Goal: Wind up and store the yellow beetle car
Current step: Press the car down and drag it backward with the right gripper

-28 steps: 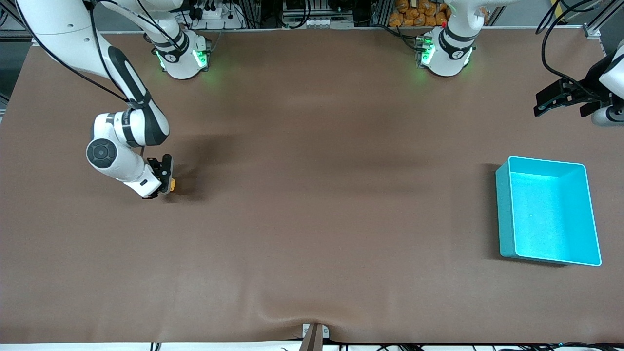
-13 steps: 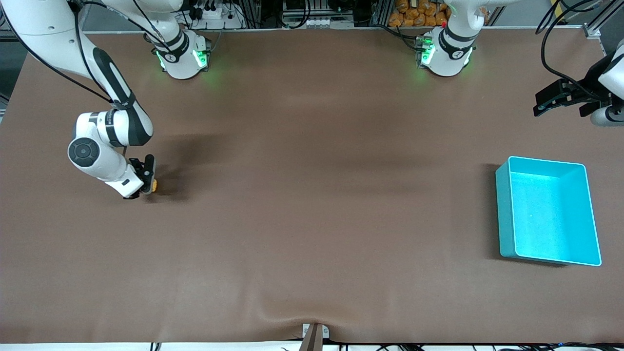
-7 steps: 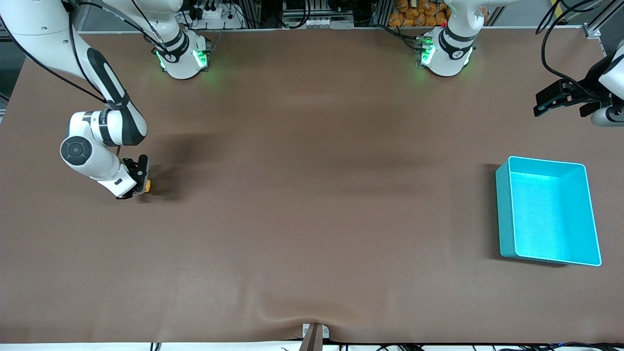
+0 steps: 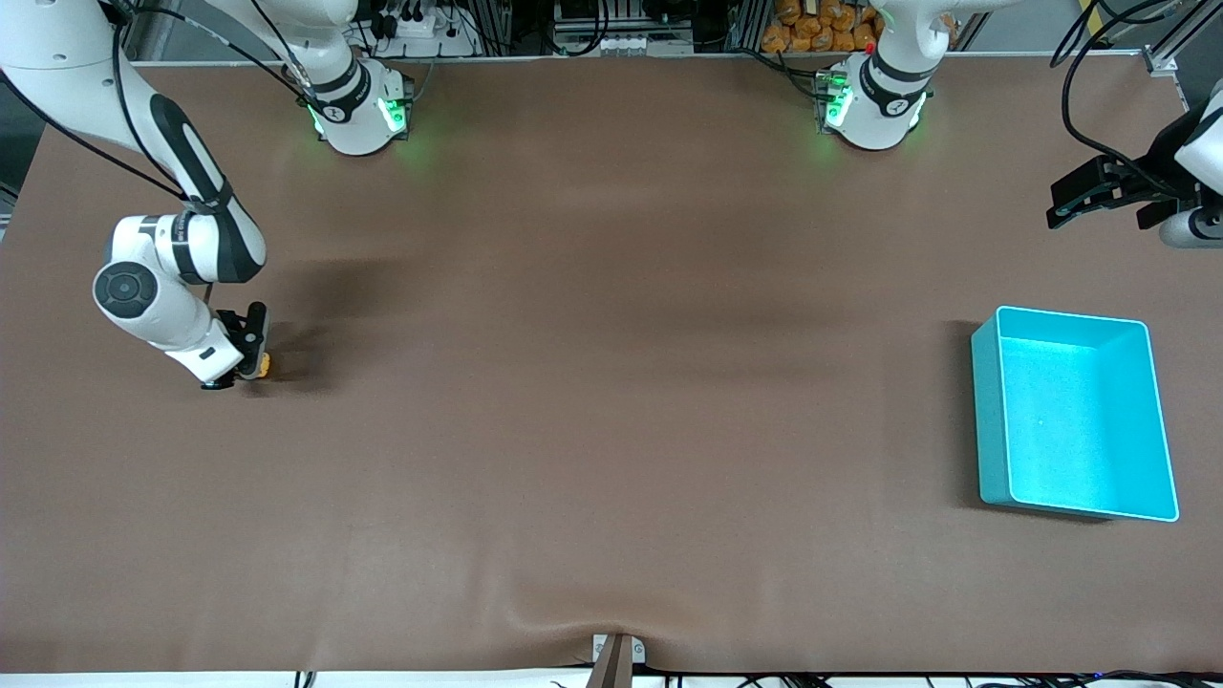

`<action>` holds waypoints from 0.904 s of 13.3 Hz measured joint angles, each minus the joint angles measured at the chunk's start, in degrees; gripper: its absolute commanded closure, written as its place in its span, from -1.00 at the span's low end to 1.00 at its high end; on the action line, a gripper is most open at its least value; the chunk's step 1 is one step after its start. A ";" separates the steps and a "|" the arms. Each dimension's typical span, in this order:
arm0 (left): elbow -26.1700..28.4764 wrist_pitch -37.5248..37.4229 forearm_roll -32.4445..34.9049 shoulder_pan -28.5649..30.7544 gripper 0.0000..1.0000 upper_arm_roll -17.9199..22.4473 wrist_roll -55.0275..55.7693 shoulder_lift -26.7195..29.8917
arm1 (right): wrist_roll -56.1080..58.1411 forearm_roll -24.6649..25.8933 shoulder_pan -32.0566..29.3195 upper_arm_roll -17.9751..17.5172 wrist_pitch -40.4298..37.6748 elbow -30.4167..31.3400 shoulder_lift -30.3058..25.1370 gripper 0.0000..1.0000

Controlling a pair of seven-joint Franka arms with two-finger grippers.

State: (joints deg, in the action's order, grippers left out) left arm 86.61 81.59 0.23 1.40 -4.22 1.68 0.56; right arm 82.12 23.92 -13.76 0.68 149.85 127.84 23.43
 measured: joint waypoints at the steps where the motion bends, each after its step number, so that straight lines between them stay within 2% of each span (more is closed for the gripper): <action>1: 0.01 0.00 0.00 0.00 -1.00 0.00 0.00 0.00 | 0.02 0.02 -0.68 0.00 0.14 -0.06 0.06 0.96; 4: 0.19 0.00 0.00 -0.01 -1.00 -0.13 0.00 -0.23 | 0.10 0.07 -2.20 0.00 0.51 -0.22 0.22 0.90; 6: 0.24 0.00 0.00 -0.01 -1.00 -0.19 0.17 -0.61 | 0.11 0.08 -2.73 0.00 0.56 -0.36 0.32 0.77; 7: 0.24 0.00 0.00 0.00 -1.00 -0.18 0.25 -0.76 | 0.11 0.08 -2.95 0.00 0.56 -0.44 0.37 0.56; 8: 0.24 0.00 0.00 0.00 -1.00 -0.17 0.33 -0.88 | 0.12 0.08 -3.12 -0.01 0.57 -0.52 0.40 0.03; 9: 0.25 0.00 -0.11 -0.01 -1.00 -0.21 0.51 -1.02 | 0.12 0.08 -3.20 -0.01 0.54 -0.58 0.43 -0.36; 10: 0.26 0.00 -0.49 -0.05 -1.00 -0.30 0.92 -1.21 | 0.12 0.08 -3.31 0.00 0.51 -0.70 0.68 -0.99; 12: 0.27 0.00 -1.14 -0.22 -1.00 -0.62 2.07 -1.73 | 0.13 0.08 -3.70 0.00 0.48 -1.57 1.56 -1.00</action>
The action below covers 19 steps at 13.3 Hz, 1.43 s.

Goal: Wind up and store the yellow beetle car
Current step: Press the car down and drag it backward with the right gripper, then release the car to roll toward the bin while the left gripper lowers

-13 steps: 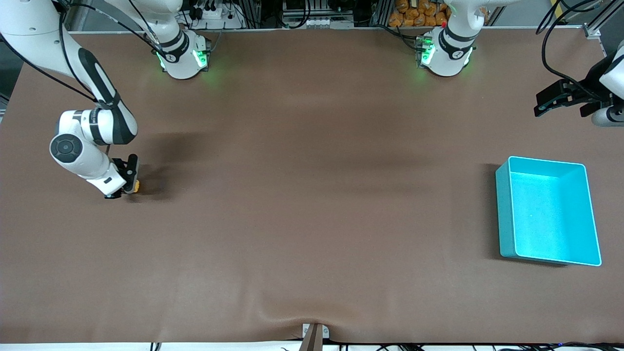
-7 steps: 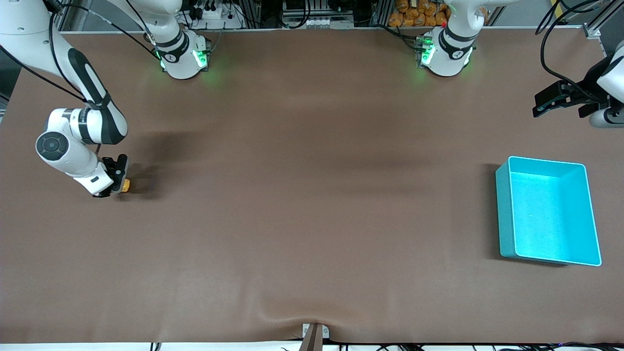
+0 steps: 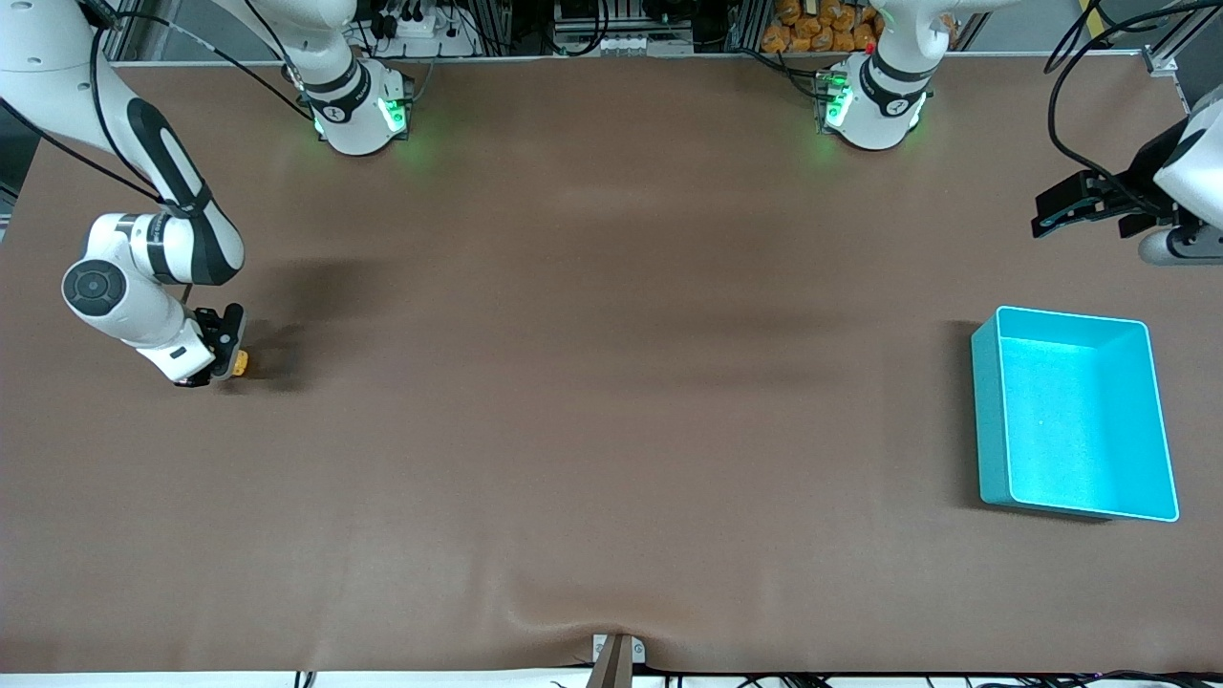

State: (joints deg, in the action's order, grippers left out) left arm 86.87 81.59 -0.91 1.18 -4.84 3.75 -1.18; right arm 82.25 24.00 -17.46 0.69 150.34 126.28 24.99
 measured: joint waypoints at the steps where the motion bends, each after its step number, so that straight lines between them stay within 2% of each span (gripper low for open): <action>1: 0.00 0.00 -0.16 -0.06 -1.00 -0.17 0.44 -0.25 | 0.19 0.00 -0.17 0.00 -0.25 -0.65 0.08 -1.00; 6: 0.01 0.00 -0.65 -0.18 -1.00 -0.99 1.96 -1.62 | 0.74 -0.67 -0.31 -0.45 -8.00 -5.95 -0.32 -1.00; 11: 0.01 0.00 -0.65 -0.09 -1.00 -0.92 2.00 -1.83 | 6.35 -11.68 -0.36 -0.55 -19.17 -10.63 -1.31 -1.00; 14: 0.01 0.00 -0.65 -0.05 -1.00 -0.91 2.23 -2.22 | 6.92 -12.71 -0.43 -0.55 -23.43 -13.29 -1.48 -1.00; 19: 0.03 0.00 -0.65 0.32 -1.00 -0.78 2.29 -2.55 | 6.99 -12.77 -1.54 -0.55 -23.70 -13.39 -1.47 -1.00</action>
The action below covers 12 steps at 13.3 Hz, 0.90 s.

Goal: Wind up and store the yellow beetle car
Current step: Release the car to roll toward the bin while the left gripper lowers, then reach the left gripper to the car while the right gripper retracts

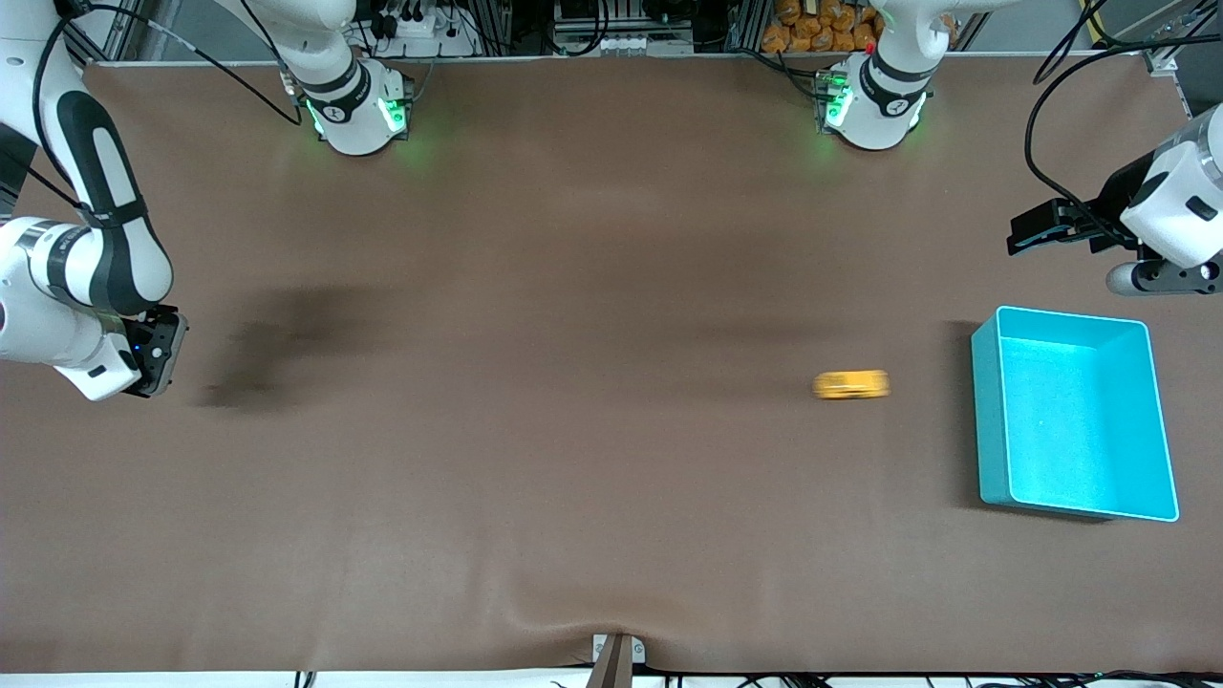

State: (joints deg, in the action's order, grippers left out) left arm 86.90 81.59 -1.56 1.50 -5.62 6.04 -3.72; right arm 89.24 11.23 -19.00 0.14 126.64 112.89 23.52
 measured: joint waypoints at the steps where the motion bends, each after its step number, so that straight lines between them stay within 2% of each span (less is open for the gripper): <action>1: 0.06 0.00 0.00 0.00 -1.00 0.00 0.00 -0.10 | 0.00 -0.02 0.00 -0.01 0.00 -0.01 -0.02 -1.00; 4: 0.25 0.00 0.00 0.00 -1.00 0.00 0.21 -0.50 | -0.57 -1.50 0.01 -0.22 -3.33 -1.28 -0.95 -1.00; 8: 3.50 -0.06 0.00 1.18 -1.00 0.37 6.15 -1.86 | -7.78 -5.40 2.78 -1.37 -25.99 -14.42 -3.48 -1.00; 12: 8.80 2.41 0.00 6.06 -1.00 0.66 8.63 -2.05 | -16.58 -10.17 7.37 -1.76 -38.66 -24.76 -4.07 -1.00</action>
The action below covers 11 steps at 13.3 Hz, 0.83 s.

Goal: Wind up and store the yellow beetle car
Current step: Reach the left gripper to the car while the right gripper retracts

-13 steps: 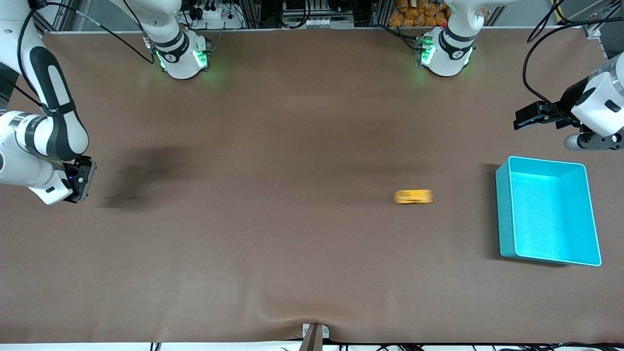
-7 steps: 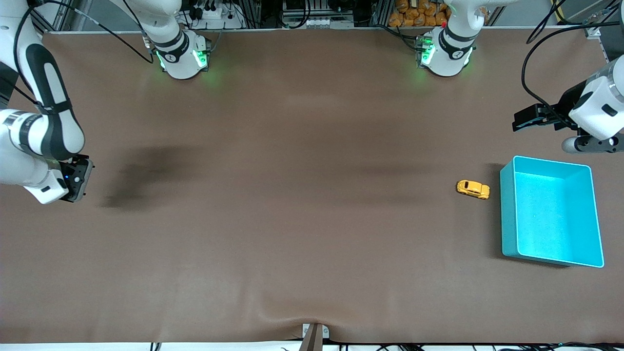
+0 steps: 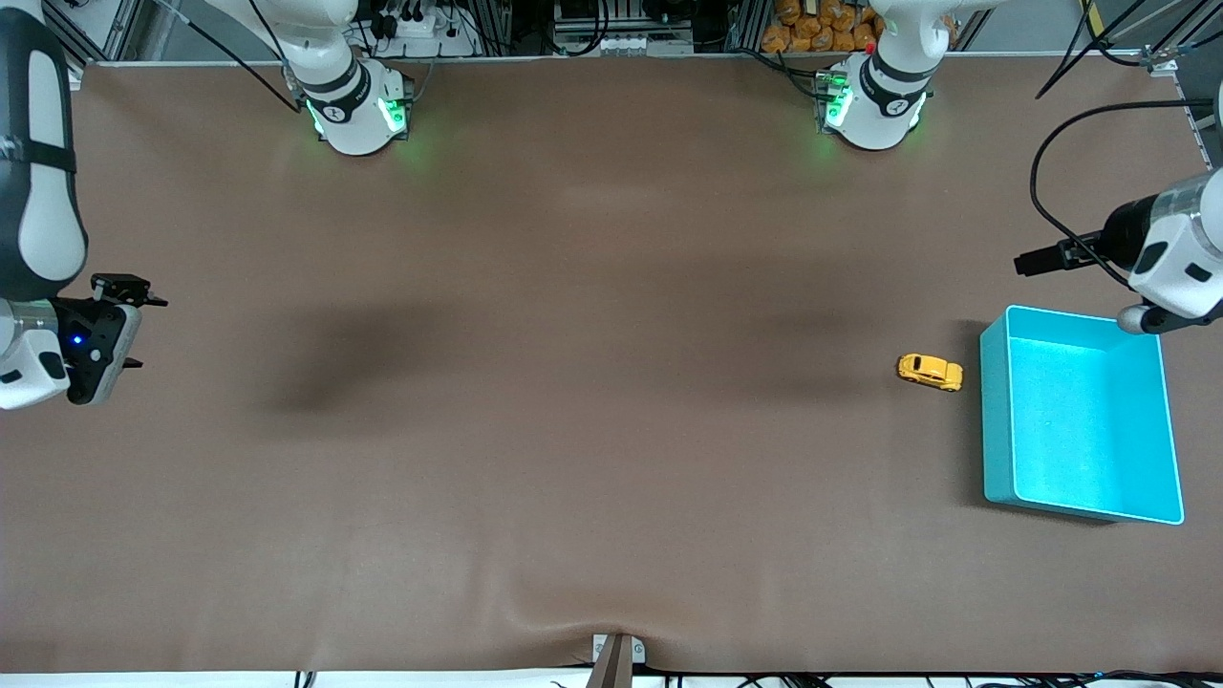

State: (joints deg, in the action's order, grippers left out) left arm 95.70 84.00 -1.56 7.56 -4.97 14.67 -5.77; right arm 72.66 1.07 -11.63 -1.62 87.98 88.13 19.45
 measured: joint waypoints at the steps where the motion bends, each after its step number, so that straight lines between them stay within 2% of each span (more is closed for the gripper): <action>1: 2.01 2.37 0.00 0.18 -1.00 0.01 2.62 -0.01 | -3.43 -0.70 0.61 -0.14 -3.25 -2.75 -0.01 -1.00; 7: 16.90 21.67 0.00 0.28 -1.00 -0.01 17.18 -1.01 | -21.44 -1.11 3.79 -0.15 -18.52 -18.89 -0.20 -1.00; 11: 19.21 30.03 0.00 0.29 -1.00 -0.01 29.87 -6.52 | -31.53 -1.07 3.60 0.17 -21.12 -24.81 -1.66 -1.00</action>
State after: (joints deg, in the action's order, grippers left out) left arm 114.91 114.03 -1.56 7.85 -4.98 44.54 -12.29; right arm 41.13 -0.01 -8.03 -1.45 66.86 63.33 17.79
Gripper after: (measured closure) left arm 0.000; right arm 0.000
